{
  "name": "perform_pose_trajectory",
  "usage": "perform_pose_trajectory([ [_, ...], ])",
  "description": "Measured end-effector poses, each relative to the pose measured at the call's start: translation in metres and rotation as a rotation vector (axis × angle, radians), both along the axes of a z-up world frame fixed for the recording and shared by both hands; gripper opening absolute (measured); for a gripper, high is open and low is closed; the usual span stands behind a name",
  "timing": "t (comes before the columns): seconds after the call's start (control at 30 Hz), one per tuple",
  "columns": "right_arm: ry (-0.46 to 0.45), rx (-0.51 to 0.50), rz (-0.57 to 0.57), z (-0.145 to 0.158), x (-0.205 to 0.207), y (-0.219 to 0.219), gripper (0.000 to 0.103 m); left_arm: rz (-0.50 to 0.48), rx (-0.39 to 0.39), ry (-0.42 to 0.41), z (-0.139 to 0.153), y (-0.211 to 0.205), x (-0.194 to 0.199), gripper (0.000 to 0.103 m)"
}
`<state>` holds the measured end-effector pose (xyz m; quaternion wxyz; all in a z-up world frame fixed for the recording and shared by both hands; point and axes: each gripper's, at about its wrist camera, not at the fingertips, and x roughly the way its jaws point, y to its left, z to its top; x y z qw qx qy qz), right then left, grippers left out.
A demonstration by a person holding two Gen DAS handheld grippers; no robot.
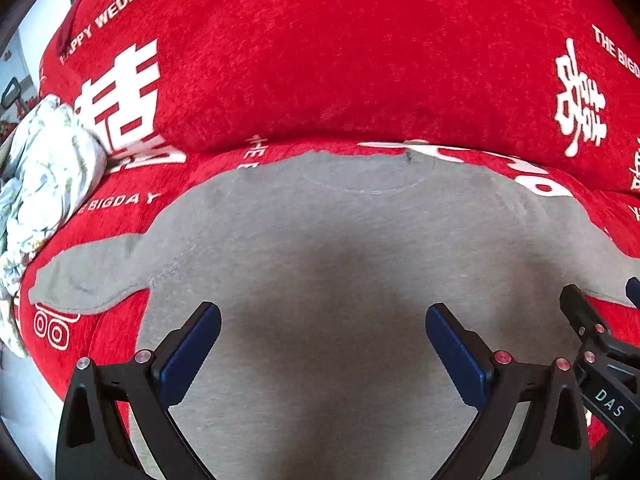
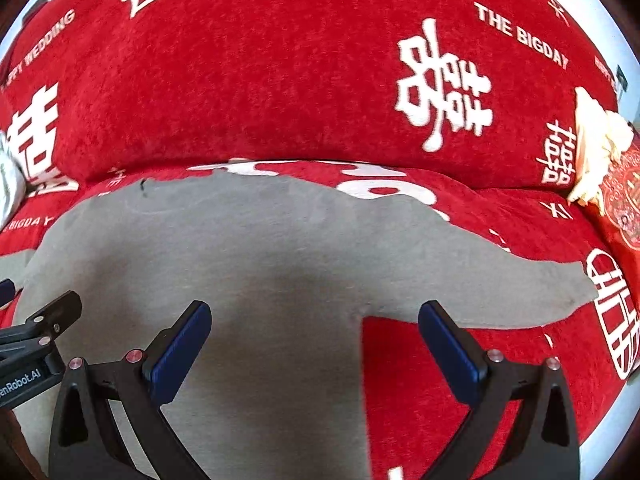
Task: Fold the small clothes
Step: 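Move the right gripper out along the sleeve toward its cuff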
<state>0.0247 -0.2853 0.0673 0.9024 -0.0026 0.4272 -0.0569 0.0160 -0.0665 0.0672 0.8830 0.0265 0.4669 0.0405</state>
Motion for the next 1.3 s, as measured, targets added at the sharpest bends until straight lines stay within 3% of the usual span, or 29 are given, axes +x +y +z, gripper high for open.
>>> perform_pose_trajectory([
  [1.3,-0.023,0.028,-0.285,-0.016,-0.022,-0.177,0.103,-0.184,0.076,0.013,-0.004,-0.149,0.020,0.103],
])
